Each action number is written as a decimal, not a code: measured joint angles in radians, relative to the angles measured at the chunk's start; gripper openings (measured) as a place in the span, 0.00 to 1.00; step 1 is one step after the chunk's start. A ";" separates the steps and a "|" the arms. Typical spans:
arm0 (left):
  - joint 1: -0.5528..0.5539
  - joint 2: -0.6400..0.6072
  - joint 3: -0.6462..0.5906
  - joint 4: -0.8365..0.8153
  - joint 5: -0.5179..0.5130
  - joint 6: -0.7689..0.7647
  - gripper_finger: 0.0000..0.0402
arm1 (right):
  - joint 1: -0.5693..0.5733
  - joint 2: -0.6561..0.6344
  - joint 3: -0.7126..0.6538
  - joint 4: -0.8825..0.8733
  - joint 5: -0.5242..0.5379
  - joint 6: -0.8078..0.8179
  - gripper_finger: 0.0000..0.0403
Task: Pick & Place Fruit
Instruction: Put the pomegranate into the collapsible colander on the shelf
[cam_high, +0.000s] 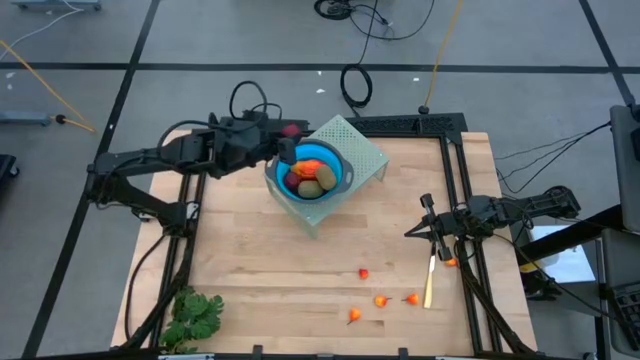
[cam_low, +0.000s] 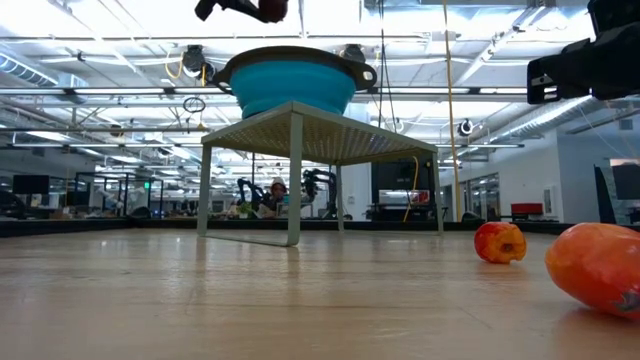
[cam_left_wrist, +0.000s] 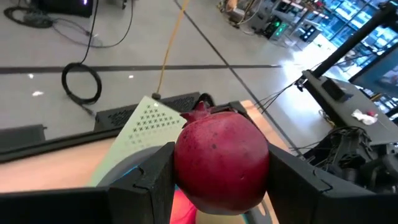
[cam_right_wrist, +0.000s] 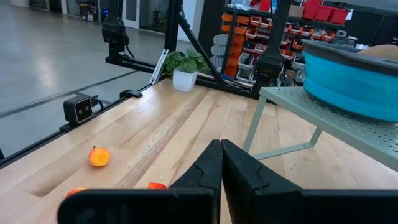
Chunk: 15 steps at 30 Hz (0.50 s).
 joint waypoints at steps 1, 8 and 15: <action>0.000 0.000 0.000 0.009 0.000 0.013 0.50 | 0.000 0.000 0.000 0.000 0.000 0.000 0.00; 0.000 0.000 0.000 0.042 0.004 0.105 0.50 | 0.000 0.000 0.000 0.000 0.000 0.000 0.00; 0.000 0.000 0.000 0.042 0.023 0.147 0.50 | 0.000 0.000 0.000 0.000 0.000 0.000 0.00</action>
